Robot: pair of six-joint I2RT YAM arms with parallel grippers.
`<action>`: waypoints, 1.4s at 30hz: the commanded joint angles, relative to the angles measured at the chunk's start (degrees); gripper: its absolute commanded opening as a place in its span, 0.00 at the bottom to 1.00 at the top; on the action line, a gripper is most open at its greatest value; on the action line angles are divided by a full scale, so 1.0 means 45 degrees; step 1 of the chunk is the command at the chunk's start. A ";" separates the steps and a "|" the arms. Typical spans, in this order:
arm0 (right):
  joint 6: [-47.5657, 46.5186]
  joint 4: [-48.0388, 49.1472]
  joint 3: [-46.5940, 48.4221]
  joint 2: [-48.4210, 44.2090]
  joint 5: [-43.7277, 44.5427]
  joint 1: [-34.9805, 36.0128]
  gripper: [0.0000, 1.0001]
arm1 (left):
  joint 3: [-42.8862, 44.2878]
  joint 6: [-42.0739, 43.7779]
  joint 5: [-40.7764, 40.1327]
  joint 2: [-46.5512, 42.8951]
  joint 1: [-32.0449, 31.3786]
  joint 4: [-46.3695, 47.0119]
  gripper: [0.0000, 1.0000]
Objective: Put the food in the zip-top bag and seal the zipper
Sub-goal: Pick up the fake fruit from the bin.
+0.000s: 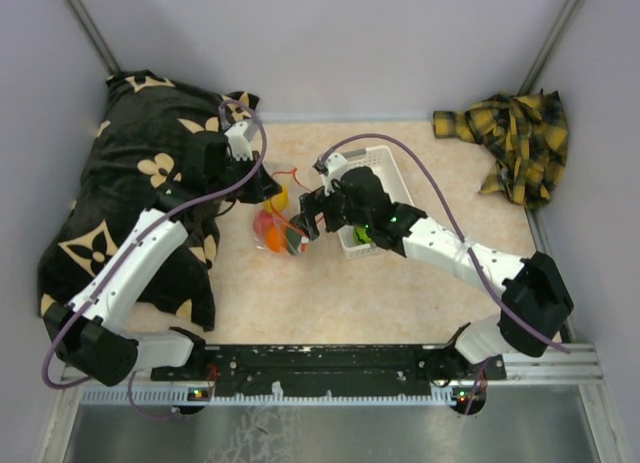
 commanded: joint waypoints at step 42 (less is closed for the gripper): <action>-0.1959 -0.6460 0.2256 0.3047 0.1682 -0.3059 0.86 | -0.0230 0.0695 0.1215 -0.0361 0.0966 0.0495 0.00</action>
